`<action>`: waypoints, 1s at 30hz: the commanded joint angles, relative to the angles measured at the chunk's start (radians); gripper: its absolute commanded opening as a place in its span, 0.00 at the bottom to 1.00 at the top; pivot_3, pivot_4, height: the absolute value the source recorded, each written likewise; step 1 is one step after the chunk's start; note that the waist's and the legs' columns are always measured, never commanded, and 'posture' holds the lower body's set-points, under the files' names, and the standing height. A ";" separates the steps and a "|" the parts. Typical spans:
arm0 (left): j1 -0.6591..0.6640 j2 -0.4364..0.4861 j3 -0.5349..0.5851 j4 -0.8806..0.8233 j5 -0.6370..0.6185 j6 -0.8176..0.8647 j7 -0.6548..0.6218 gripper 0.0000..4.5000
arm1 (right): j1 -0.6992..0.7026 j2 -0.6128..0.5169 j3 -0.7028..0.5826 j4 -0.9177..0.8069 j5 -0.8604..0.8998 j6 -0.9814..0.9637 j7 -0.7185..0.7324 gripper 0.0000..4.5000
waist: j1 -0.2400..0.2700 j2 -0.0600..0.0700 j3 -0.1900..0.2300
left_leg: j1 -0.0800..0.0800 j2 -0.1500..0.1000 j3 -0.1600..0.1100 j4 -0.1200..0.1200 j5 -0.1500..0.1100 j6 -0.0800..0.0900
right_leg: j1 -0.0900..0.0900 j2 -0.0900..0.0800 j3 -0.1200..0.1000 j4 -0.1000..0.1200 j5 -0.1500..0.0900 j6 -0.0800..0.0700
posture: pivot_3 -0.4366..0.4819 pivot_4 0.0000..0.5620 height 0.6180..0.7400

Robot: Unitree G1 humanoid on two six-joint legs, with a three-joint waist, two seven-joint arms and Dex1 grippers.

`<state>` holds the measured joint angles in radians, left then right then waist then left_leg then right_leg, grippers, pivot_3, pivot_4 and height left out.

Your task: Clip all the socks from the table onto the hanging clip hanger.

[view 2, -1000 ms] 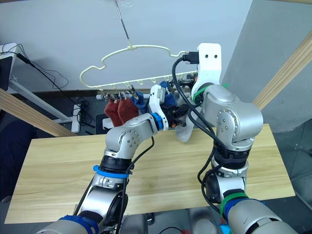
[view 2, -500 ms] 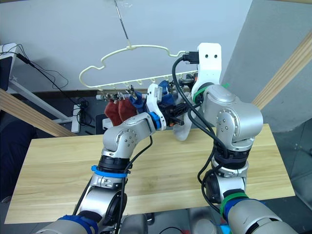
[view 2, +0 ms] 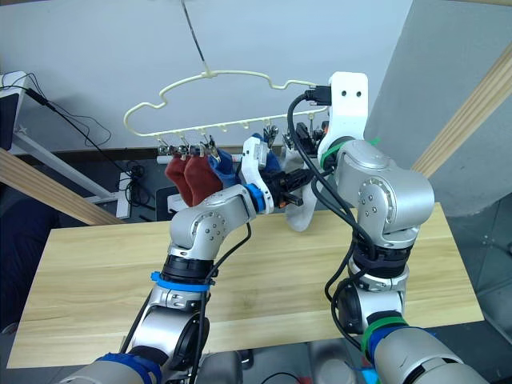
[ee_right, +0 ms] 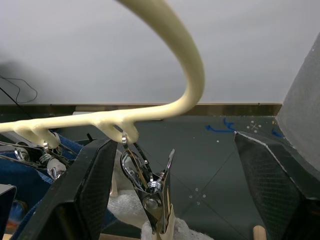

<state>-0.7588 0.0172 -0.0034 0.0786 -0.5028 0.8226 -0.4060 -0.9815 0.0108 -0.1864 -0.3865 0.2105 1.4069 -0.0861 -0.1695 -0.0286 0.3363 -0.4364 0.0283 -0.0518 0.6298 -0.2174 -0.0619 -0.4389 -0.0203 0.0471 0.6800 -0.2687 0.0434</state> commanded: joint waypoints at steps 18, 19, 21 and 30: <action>0.312 0.267 0.039 -0.545 -0.088 0.171 -0.017 0.96 | 0.288 -0.206 -0.060 -0.419 0.249 0.207 0.339 0.86 | 0.000 0.000 0.000 | 0.000 0.000 -0.001 0.000 0.000 0.000 | 0.000 0.000 0.000 0.000 0.000 0.000 | 0.15 0.59 1.00; 0.326 0.277 0.045 -0.561 -0.094 0.178 -0.012 0.96 | 0.302 -0.211 -0.064 -0.429 0.257 0.207 0.349 0.86 | -0.001 0.000 0.000 | 0.000 0.001 0.000 0.000 0.000 0.000 | 0.000 0.000 0.000 0.000 0.000 0.000 | 0.15 0.59 1.00; 0.398 0.309 0.103 -0.602 -0.111 0.177 -0.009 0.96 | 0.382 -0.241 -0.058 -0.466 0.273 0.143 0.383 0.86 | -0.001 0.000 0.000 | 0.001 0.000 0.000 0.000 0.000 0.000 | 0.000 0.000 0.001 0.001 0.000 0.000 | 0.17 0.54 1.00; 0.786 0.415 0.419 -0.743 -0.103 0.053 0.029 0.96 | 0.919 -0.378 0.033 -0.503 0.240 -0.408 0.539 0.86 | 0.024 -0.005 -0.012 | 0.002 0.000 0.000 0.000 0.002 -0.003 | 0.001 0.000 0.001 0.000 -0.004 0.005 | 0.28 0.41 1.00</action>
<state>0.0068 0.4361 0.3798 -0.6177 -0.6108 0.9236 -0.3904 -0.0959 -0.3526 -0.1579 -0.8747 0.4578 1.1069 0.4209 -0.1455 -0.0333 0.3242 -0.4340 0.0285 -0.0520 0.6299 -0.2153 -0.0657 -0.4373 -0.0206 0.0478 0.6800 -0.2723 0.0494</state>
